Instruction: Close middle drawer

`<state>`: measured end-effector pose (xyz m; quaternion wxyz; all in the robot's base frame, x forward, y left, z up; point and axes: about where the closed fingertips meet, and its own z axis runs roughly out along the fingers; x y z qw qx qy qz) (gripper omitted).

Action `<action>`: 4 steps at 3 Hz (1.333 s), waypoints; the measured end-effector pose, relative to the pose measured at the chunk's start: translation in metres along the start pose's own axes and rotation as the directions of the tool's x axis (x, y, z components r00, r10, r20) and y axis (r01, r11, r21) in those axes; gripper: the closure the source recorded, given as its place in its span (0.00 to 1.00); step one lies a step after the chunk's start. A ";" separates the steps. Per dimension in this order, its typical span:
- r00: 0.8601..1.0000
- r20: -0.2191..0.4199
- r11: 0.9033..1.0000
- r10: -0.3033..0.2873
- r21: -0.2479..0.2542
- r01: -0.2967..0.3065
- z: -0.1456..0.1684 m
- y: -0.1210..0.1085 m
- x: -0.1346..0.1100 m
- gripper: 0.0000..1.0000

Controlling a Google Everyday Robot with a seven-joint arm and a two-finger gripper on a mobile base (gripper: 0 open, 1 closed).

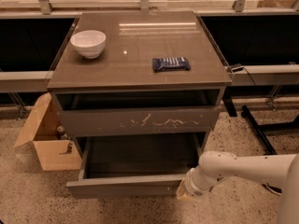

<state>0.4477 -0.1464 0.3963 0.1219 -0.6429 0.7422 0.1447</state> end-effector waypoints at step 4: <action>0.999 -0.028 0.999 -0.040 -0.002 0.040 0.003 -0.007 0.001 0.00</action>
Offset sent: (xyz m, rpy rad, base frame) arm 0.0031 0.0001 -0.0003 0.0016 -0.0039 -0.0011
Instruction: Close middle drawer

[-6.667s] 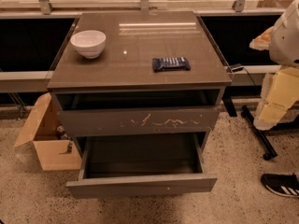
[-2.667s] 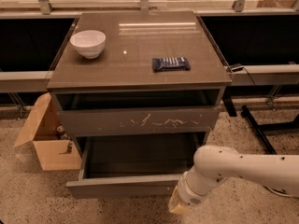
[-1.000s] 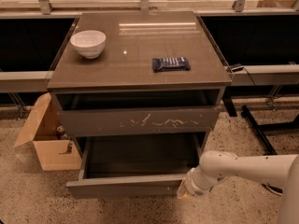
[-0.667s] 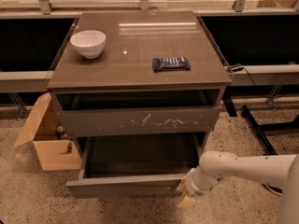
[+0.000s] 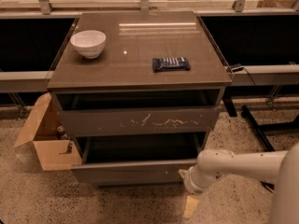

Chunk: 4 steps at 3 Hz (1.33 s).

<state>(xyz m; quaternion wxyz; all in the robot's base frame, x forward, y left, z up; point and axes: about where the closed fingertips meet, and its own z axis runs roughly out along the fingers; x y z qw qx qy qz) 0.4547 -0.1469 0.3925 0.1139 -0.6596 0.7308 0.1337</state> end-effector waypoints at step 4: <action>0.977 -0.002 0.975 -0.213 0.060 0.213 -0.031 -0.094 -0.006 0.47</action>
Offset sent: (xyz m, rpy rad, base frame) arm 0.0941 -0.0078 0.0207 -0.0033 -0.0521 0.2903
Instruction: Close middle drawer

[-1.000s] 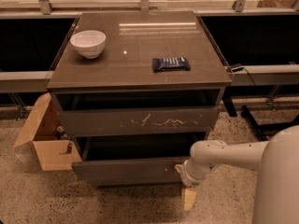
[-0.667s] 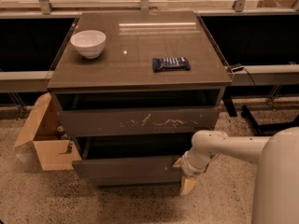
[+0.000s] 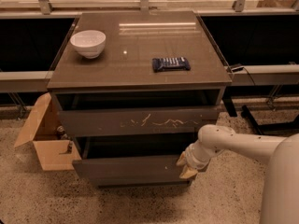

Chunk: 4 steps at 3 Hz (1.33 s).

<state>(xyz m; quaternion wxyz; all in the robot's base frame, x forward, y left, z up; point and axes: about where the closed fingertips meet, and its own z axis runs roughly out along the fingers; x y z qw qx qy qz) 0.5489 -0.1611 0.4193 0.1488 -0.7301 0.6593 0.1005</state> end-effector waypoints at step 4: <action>0.997 0.072 0.995 -0.004 0.105 -0.004 -0.053 0.023 0.008 0.00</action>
Offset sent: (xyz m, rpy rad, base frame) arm 0.0240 -0.0324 0.0118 0.0218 -0.0682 -0.0988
